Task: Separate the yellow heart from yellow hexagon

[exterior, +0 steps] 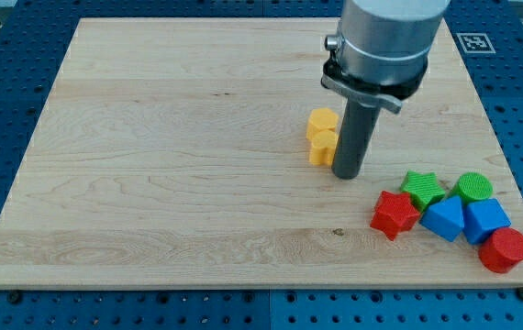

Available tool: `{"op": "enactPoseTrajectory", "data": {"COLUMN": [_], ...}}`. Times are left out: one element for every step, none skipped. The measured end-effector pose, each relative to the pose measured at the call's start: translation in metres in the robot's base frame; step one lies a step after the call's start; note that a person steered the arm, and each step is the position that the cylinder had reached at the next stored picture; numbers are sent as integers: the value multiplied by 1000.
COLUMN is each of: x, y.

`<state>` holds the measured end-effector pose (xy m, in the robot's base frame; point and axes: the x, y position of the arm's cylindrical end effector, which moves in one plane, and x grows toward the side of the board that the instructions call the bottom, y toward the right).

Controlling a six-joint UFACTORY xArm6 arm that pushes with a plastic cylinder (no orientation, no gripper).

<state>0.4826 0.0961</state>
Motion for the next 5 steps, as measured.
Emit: {"op": "enactPoseTrajectory", "data": {"x": [-27, -48, -78, -101, -91], "y": [0, 0, -10, -34, -46]}}
